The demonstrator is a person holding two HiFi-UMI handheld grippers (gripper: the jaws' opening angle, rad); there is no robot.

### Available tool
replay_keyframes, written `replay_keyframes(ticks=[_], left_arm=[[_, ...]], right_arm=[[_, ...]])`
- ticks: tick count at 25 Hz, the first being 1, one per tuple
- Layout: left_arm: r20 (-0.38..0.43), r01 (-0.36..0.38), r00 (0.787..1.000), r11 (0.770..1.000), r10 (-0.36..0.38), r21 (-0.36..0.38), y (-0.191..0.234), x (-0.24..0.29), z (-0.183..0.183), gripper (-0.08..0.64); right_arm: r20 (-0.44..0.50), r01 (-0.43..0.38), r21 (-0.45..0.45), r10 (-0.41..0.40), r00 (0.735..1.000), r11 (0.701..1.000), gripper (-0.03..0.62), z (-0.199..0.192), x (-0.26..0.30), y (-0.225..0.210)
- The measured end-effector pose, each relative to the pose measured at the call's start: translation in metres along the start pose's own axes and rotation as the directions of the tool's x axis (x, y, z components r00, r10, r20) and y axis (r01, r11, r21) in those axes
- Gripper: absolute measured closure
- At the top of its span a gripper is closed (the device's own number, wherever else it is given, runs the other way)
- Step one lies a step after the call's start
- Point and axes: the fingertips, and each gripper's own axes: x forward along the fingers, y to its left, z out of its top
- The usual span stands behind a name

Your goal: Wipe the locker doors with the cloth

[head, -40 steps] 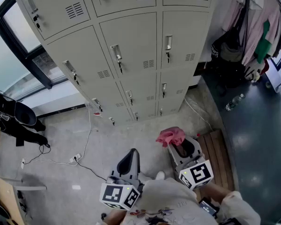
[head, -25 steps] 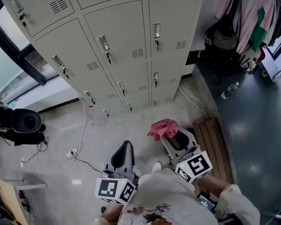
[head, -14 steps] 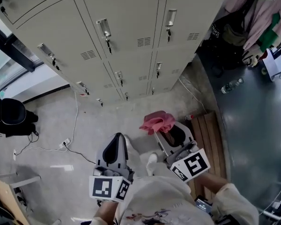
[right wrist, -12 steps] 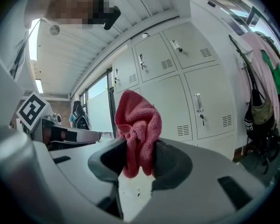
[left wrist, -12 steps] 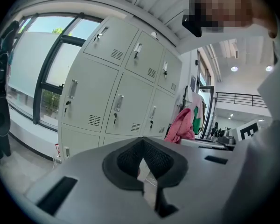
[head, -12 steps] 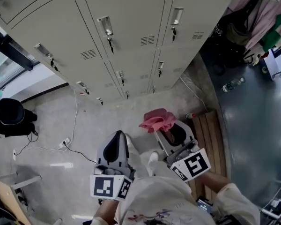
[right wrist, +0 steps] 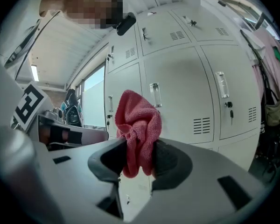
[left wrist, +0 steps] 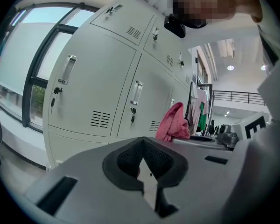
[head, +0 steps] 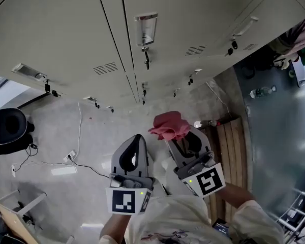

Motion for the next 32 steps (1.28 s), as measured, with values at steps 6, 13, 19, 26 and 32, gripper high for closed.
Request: replay_keyframes(ticks=[6, 13, 19, 26, 32], left_arm=[[-0.012, -0.057, 0.998, 0.998, 0.057, 0.025, 0.039, 0.049, -0.029, 0.557], [0.025, -0.131, 0.991, 0.991, 0.130, 0.027, 0.069, 0.081, -0.058, 0.557], [0.056, -0.161, 0.986, 0.987, 0.160, 0.019, 0.084, 0.097, -0.071, 0.557], [0.089, -0.195, 0.977, 0.980, 0.193, 0.023, 0.112, 0.116, -0.089, 0.557], [0.113, -0.201, 0.974, 0.979, 0.198, 0.016, 0.122, 0.128, -0.091, 0.557]], right_arm=[[0.004, 0.000, 0.027, 0.000, 1.000, 1.000, 0.449, -0.027, 0.055, -0.014], [-0.010, -0.010, 0.019, 0.010, 1.000, 1.000, 0.449, -0.076, 0.099, -0.039], [-0.009, -0.008, -0.024, 0.007, 1.000, 1.000, 0.449, -0.100, 0.126, -0.044], [-0.041, 0.058, -0.049, -0.060, 0.997, 0.997, 0.449, -0.136, 0.158, -0.057], [-0.068, 0.102, -0.048, -0.105, 0.992, 0.994, 0.449, -0.155, 0.183, -0.072]])
